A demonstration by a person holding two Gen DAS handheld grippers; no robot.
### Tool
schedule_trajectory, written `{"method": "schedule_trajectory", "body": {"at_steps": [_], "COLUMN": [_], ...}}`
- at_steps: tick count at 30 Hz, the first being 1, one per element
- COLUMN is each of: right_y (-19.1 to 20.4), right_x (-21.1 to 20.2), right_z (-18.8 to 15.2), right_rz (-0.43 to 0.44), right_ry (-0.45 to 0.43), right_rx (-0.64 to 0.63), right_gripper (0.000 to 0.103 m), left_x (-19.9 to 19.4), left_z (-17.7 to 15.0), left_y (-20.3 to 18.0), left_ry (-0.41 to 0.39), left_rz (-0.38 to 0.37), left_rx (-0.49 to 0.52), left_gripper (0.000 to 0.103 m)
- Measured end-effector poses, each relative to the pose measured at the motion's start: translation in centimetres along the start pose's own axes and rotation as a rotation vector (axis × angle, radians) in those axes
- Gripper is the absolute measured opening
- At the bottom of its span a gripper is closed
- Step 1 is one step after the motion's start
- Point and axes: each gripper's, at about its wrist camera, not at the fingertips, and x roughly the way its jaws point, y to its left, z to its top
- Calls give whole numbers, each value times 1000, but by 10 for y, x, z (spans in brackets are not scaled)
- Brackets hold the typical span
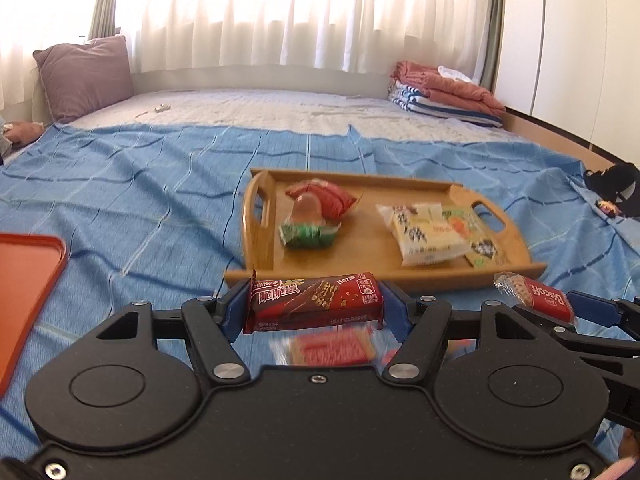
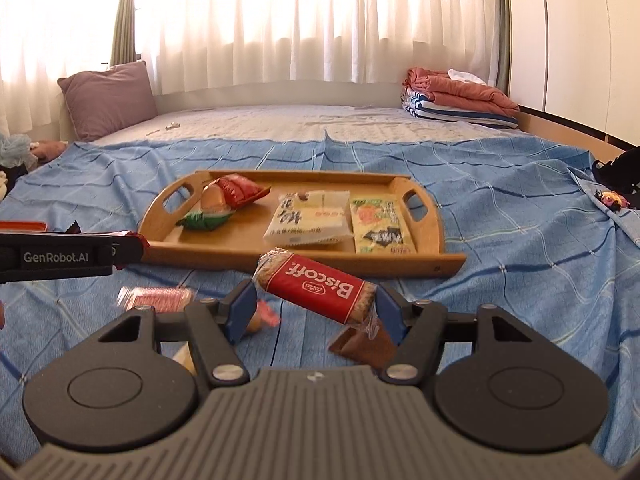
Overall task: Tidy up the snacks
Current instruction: 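Carry the chocolate packet with the left tool while the right tool carries the Biscoff packet to the tray, then open the right tool to drop the Biscoff packet onto the tray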
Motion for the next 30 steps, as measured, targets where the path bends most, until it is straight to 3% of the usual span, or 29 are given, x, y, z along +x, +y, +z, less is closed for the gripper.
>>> {"method": "schedule_trajectory", "body": {"at_steps": [7,14,22,30], "right_y": [-19,-38,-58,-47], "right_x": [25,58,126,196], "right_z": [45,92,128,133], "right_rz": [-15,-47,1,8], "right_ry": [-18,-36,79,177], "right_rx": [-9,-67,-32,-74], "right_gripper": [67,67,67,67], "left_x": [23,86,166,247], "left_z": [55,109,146,150], "left_y": [-1,7,18,25], "left_ry": [-32,71,130,224], "left_rz": [-24,-57,-73,-23], "left_rx": [7,-24,-78,-124], "left_gripper": [65,65,65,65]}}
